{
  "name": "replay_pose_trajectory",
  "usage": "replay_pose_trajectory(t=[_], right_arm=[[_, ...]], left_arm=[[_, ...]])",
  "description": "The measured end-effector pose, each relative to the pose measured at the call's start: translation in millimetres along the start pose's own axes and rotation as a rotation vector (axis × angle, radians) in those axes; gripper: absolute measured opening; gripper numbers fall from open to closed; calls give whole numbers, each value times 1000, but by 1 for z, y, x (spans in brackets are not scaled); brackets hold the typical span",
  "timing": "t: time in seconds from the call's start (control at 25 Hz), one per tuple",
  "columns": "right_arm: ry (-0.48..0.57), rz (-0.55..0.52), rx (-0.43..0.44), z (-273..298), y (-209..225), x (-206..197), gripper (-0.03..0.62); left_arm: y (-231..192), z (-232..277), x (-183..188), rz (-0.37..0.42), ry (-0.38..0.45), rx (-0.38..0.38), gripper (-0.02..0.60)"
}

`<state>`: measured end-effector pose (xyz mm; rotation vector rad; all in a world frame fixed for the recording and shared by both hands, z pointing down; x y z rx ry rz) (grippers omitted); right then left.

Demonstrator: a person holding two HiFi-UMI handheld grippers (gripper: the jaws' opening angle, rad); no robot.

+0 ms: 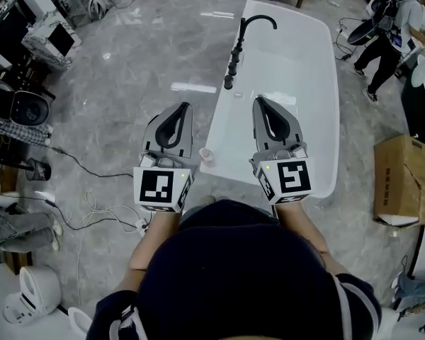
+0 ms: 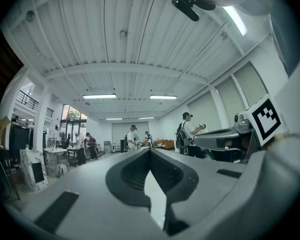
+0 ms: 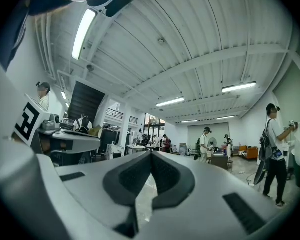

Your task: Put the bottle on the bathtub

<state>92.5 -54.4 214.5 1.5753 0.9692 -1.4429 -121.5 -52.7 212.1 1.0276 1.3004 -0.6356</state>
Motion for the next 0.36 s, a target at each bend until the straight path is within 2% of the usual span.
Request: replay_pose_trajectory(t=[0.36], right_arm=[[-1,-16,60,-3,23,0,26]], left_arm=[[24,11,2,-4,19,21,25]])
Point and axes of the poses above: the fingertips, and each gripper's own axes: z forward along the fingers, y to its right, x out of its top, the point moved 9 cm from there along -z, backward along the fingers, and after that the axes turned 8 degrees about z, right-handed, at the moved point
